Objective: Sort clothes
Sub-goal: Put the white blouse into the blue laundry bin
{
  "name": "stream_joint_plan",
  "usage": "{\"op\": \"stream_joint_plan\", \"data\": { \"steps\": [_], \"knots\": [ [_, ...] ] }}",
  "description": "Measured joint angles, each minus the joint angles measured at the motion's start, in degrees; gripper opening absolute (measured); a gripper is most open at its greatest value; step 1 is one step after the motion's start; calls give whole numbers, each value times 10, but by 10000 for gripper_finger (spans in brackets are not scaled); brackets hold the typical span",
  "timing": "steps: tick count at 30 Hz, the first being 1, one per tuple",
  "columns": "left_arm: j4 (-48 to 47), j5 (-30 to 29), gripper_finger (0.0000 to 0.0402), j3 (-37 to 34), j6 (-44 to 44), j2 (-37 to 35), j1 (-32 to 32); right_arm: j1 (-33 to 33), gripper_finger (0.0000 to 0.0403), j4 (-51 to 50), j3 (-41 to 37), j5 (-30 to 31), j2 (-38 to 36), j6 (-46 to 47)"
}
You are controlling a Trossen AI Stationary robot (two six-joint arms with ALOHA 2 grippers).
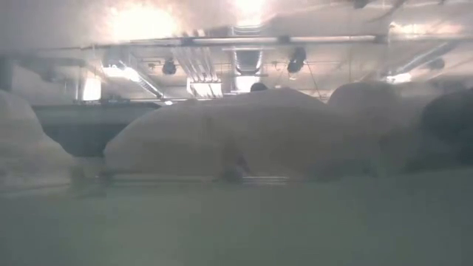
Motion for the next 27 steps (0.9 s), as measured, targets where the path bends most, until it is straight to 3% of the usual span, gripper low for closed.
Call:
{"op": "stream_joint_plan", "data": {
  "steps": [8,19,27],
  "knots": [
    [40,16,152,-117,74,-36,0,0,38,0,0,0,6,0],
    [95,31,152,-235,113,-97,0,0,38,-1,0,0,4,12],
    [115,40,152,-282,68,-126,-1,0,38,0,0,0,4,75]
  ]
}}
